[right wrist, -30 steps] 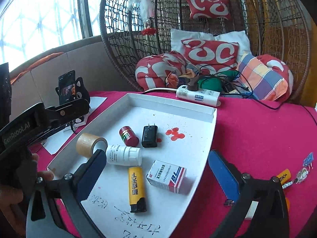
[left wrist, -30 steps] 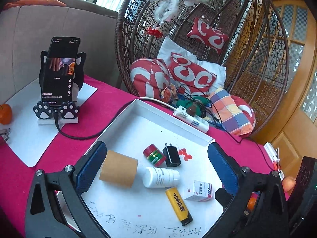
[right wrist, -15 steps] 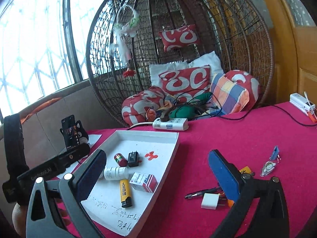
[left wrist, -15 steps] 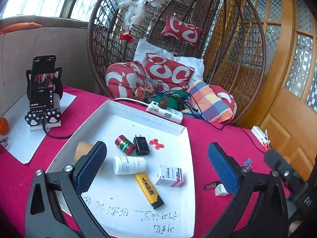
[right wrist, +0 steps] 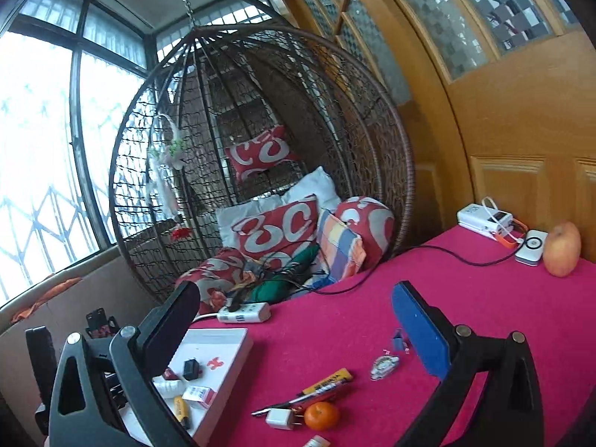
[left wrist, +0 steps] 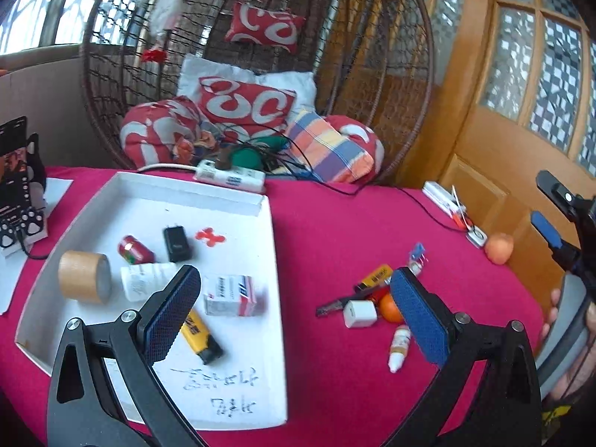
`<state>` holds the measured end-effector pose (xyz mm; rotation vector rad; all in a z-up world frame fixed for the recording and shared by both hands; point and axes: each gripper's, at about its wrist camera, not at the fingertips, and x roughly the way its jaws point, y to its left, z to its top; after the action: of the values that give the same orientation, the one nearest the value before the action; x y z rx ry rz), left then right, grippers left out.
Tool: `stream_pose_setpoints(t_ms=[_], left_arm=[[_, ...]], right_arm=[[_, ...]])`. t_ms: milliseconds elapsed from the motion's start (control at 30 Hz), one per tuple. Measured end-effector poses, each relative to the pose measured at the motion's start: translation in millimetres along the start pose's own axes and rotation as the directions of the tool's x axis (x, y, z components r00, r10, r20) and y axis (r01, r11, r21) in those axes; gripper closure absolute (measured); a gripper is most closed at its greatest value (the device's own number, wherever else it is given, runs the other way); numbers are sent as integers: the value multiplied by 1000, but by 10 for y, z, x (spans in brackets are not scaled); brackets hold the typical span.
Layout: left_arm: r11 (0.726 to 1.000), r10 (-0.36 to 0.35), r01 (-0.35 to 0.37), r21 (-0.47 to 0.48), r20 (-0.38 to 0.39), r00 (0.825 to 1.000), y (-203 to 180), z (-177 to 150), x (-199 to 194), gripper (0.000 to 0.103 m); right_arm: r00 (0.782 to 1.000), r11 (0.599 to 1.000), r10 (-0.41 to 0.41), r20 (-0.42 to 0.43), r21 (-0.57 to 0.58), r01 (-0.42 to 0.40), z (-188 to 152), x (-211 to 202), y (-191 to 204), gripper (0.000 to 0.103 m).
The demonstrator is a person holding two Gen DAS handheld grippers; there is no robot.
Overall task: Organize rigid objects
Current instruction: 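Grasp the small medicine bottle with the left gripper while the right grasps the tangerine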
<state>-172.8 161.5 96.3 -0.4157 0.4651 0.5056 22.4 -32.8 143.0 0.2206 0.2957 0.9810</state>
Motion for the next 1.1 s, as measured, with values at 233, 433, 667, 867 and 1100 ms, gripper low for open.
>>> stream_pose_setpoints(t_ms=[233,433,667,867,1100], left_arm=[[976,-128,167,142,-247,960,-693,-419,547,0],[956,-130,214,200,-364,922,-1034,-632,958,26],[934,-67,197,297,-395,916,-1237,-728,1222,37],[926,-48,181,332,-371,928,-1209,-752,1168,83],[948,-67,167,270,-344,937,-915,-738,801,83]], right_arm=[[993,995,-97,-64,31,100,-186,25,-428,0],[975,983,-150,-164,81,165,-322,84,-851,0],[948,988,-115,-296,65,140,-507,200,-1034,0],[942,993,-61,-331,72,90,-553,281,-973,0],[901,999,-10,-434,-48,-13,-720,588,-550,0]])
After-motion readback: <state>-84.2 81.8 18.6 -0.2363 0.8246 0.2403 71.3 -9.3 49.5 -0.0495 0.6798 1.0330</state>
